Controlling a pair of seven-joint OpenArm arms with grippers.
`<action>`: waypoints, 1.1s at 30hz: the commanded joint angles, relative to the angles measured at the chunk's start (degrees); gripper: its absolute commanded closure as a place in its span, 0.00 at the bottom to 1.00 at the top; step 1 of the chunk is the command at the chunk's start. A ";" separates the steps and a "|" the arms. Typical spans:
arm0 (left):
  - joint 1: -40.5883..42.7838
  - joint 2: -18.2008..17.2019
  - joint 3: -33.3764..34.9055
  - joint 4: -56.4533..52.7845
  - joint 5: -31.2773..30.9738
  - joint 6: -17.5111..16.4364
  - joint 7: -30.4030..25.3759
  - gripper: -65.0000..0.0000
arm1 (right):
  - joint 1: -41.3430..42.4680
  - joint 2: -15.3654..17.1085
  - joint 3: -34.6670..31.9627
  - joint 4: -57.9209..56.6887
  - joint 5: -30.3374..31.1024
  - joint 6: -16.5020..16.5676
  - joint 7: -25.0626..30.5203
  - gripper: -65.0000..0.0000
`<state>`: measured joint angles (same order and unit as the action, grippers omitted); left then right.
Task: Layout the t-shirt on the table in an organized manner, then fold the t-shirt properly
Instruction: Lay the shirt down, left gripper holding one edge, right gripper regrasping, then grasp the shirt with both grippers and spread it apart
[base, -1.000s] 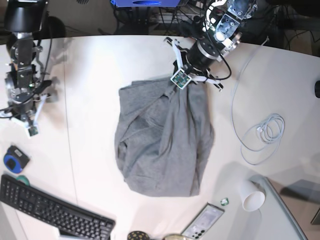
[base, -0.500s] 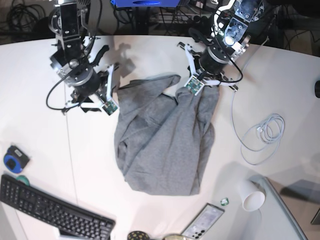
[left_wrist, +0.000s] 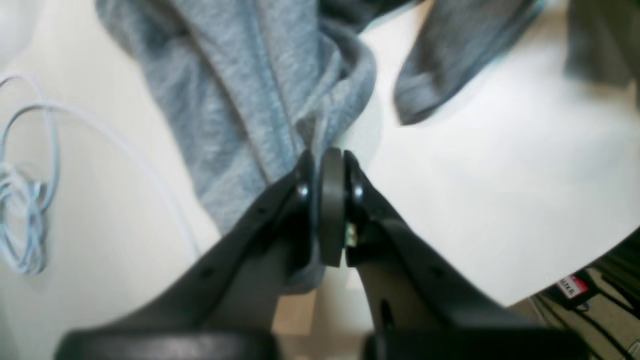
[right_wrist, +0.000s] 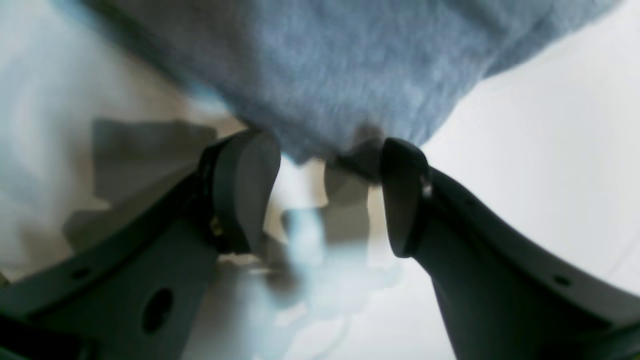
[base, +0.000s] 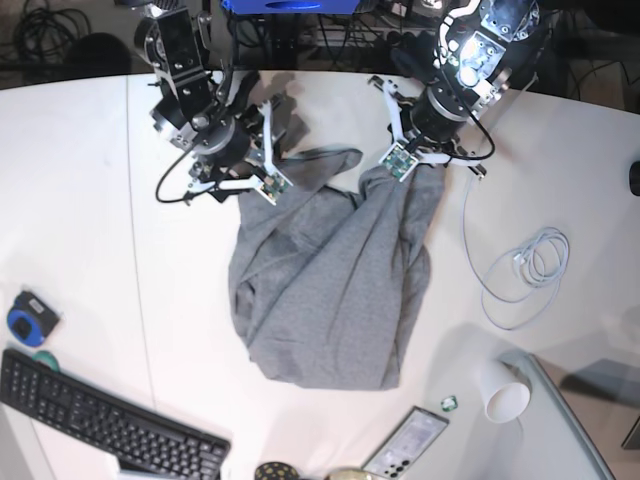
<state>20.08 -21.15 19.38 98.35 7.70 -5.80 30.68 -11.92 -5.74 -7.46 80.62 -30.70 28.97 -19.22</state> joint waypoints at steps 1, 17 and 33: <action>0.54 -0.17 -0.17 0.95 0.25 0.48 -0.65 1.00 | 0.89 -0.28 -0.05 0.30 0.24 -0.36 1.07 0.56; 4.41 -0.88 0.27 2.53 0.25 0.48 -0.65 1.00 | 4.32 4.29 9.97 -5.76 -0.12 -0.27 1.07 1.00; 6.17 -1.31 -0.34 13.87 0.16 0.40 -0.65 0.44 | 9.15 13.08 14.89 -6.11 -0.12 -0.27 1.07 1.00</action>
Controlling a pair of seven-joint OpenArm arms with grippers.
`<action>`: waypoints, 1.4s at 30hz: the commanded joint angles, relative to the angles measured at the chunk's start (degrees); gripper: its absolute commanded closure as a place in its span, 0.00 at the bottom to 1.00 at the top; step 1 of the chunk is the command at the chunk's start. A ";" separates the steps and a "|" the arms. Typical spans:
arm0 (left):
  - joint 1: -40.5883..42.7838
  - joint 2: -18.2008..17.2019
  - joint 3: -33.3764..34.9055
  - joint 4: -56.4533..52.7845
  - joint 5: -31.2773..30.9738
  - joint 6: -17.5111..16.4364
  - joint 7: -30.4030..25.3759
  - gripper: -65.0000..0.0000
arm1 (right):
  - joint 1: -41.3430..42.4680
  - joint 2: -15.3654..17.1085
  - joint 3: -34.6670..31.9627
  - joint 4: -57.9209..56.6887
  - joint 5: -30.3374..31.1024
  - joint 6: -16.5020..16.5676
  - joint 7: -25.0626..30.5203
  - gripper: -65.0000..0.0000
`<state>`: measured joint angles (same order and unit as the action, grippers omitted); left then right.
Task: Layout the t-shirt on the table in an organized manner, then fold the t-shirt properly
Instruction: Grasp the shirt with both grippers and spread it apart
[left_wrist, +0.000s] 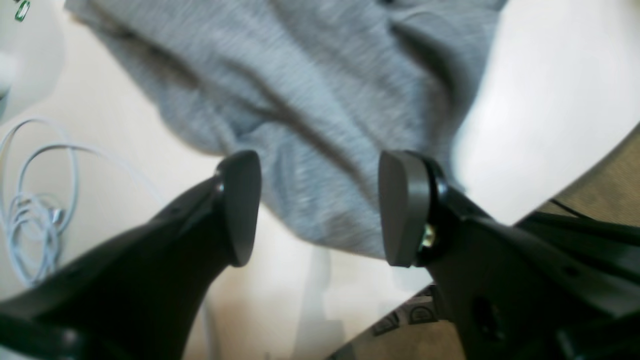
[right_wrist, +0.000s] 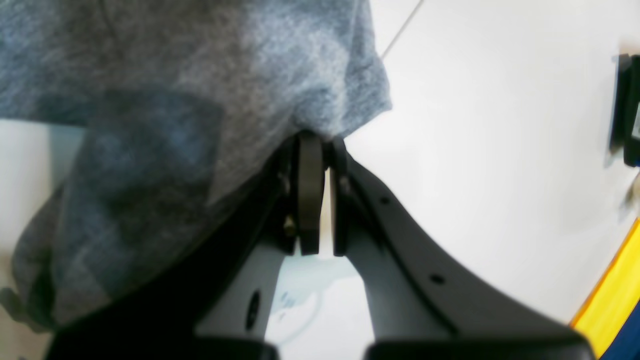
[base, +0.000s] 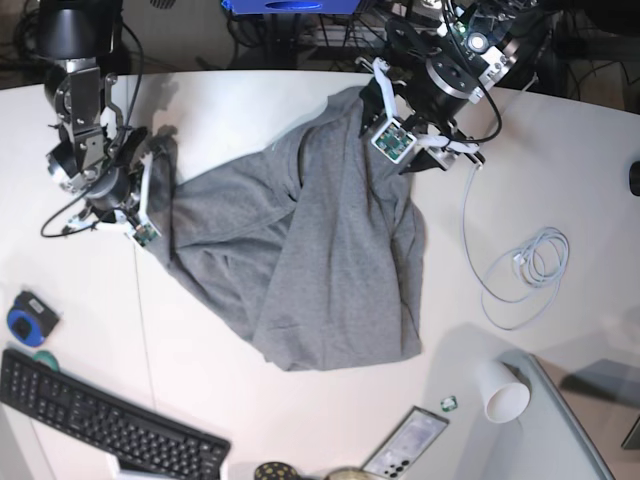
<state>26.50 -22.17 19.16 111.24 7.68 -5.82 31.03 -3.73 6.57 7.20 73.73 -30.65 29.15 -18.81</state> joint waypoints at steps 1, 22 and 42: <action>-0.52 -0.29 -0.30 0.98 0.10 0.42 -1.00 0.44 | 1.57 1.30 0.23 0.77 -0.16 -0.44 0.65 1.00; -30.24 10.17 0.23 -25.75 0.19 0.51 -1.44 0.46 | -0.80 -8.02 -3.47 23.19 0.19 0.08 -10.86 0.44; -21.09 6.04 -0.04 -29.17 0.19 0.51 -1.09 1.00 | 1.84 -8.28 1.46 -2.83 0.10 -0.18 -9.90 0.99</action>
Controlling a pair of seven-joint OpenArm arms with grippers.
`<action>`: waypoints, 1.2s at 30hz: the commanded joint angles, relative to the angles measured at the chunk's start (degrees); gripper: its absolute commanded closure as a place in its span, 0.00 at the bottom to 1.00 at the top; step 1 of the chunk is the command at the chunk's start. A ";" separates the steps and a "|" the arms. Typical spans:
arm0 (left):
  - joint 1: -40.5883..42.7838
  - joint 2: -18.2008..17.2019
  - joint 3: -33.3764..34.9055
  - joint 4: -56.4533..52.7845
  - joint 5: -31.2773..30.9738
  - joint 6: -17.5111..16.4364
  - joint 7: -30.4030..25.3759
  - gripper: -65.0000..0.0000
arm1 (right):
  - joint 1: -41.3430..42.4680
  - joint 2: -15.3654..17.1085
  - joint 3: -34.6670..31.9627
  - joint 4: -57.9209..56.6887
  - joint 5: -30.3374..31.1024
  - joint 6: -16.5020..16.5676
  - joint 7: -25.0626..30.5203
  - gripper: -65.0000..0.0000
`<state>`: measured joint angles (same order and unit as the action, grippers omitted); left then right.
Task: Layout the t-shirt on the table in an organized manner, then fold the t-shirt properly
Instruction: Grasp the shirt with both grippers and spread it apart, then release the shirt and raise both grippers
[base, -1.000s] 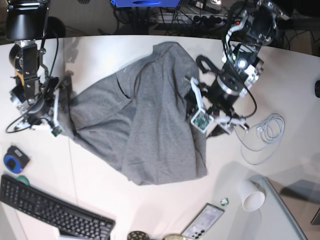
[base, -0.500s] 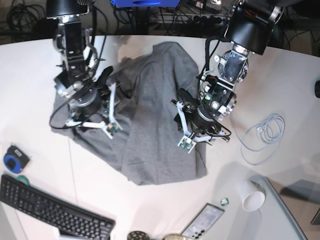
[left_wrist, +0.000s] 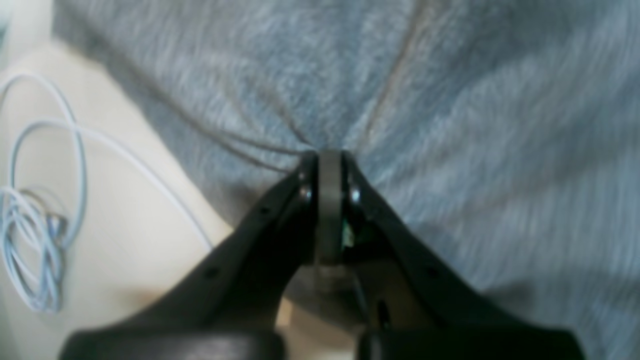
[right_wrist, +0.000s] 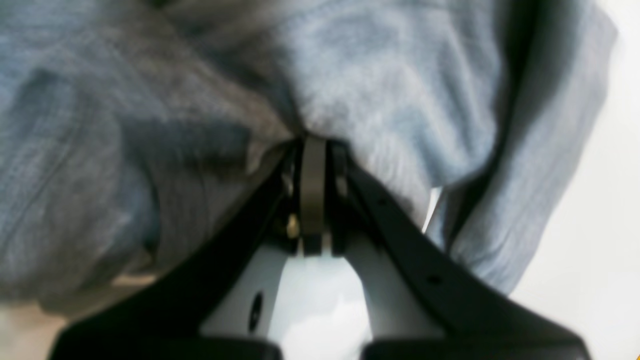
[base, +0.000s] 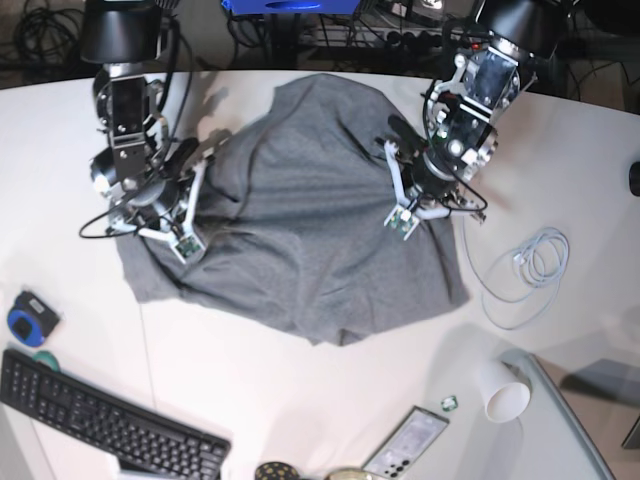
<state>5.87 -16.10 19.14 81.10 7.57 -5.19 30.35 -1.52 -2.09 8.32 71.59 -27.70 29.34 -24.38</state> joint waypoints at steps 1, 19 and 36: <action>0.42 -0.12 -0.01 2.46 0.29 -0.13 -0.41 1.00 | 0.68 1.16 0.34 -2.01 -2.85 -0.38 -4.32 0.99; -4.86 4.27 -6.34 9.14 -0.23 -0.04 -0.33 0.37 | 20.64 7.76 0.43 -13.70 -2.85 -0.20 1.13 0.94; 3.05 1.64 -34.74 1.05 -0.23 -19.29 -0.94 0.22 | -13.73 -5.52 16.61 31.75 38.74 6.66 -23.31 0.34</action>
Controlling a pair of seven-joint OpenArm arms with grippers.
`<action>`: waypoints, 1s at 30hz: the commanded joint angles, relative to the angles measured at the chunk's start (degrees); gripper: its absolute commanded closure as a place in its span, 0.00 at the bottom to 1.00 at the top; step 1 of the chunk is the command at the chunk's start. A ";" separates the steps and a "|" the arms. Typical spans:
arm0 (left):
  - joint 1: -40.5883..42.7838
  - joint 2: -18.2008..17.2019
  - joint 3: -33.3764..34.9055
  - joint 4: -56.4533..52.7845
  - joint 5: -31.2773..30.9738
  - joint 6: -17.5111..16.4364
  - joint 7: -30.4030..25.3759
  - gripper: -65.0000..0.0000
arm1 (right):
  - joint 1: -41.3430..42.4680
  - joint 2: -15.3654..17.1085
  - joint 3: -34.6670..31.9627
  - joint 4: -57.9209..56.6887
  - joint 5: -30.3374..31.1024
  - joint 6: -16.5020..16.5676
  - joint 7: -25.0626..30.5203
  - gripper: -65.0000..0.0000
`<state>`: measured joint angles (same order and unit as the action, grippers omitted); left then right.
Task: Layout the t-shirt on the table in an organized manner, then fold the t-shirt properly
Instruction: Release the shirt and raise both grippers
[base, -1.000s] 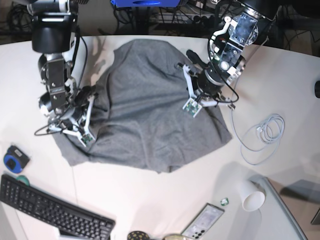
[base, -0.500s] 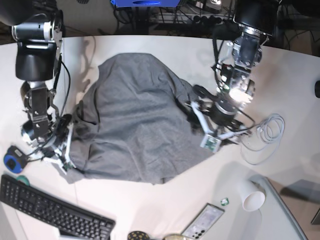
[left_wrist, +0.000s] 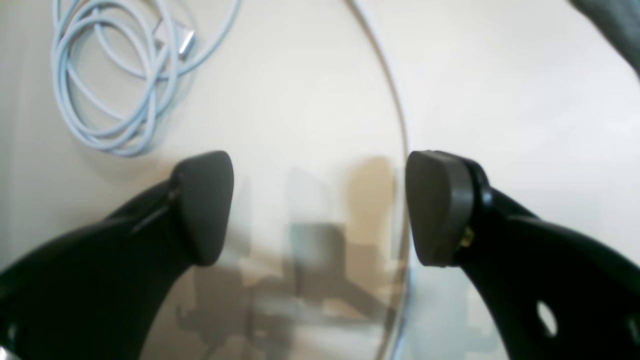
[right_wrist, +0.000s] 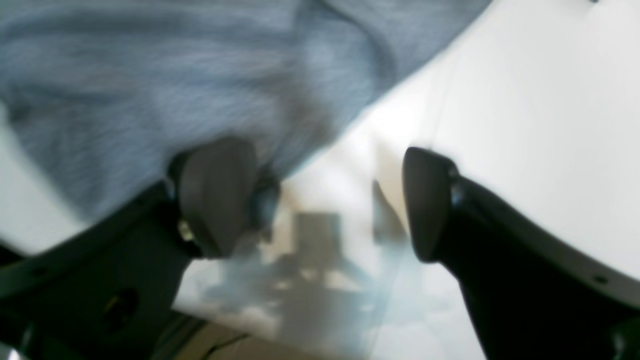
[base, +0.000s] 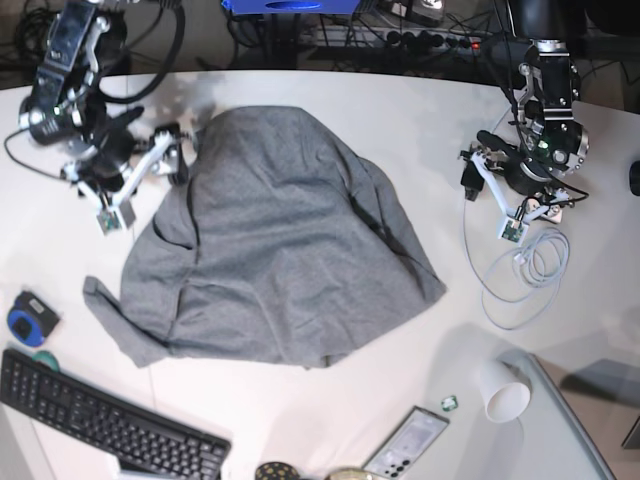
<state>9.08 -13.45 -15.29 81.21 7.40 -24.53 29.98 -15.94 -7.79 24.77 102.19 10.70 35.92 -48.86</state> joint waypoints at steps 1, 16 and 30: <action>0.72 -1.62 -0.14 1.30 -0.06 0.05 -0.57 0.22 | -0.98 0.19 0.15 1.24 3.15 -1.86 1.17 0.34; 4.06 -1.71 -0.32 3.32 -0.15 -0.04 -0.57 0.20 | -4.76 1.42 -7.59 -9.23 10.88 -11.26 11.54 0.24; 4.76 -0.04 1.35 3.41 -4.28 -0.04 -0.57 0.20 | 1.75 2.91 -7.76 -22.32 10.97 -11.35 11.72 0.66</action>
<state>14.13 -13.08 -13.93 83.57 3.27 -24.29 30.46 -14.17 -5.34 16.99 79.46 21.96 24.40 -36.49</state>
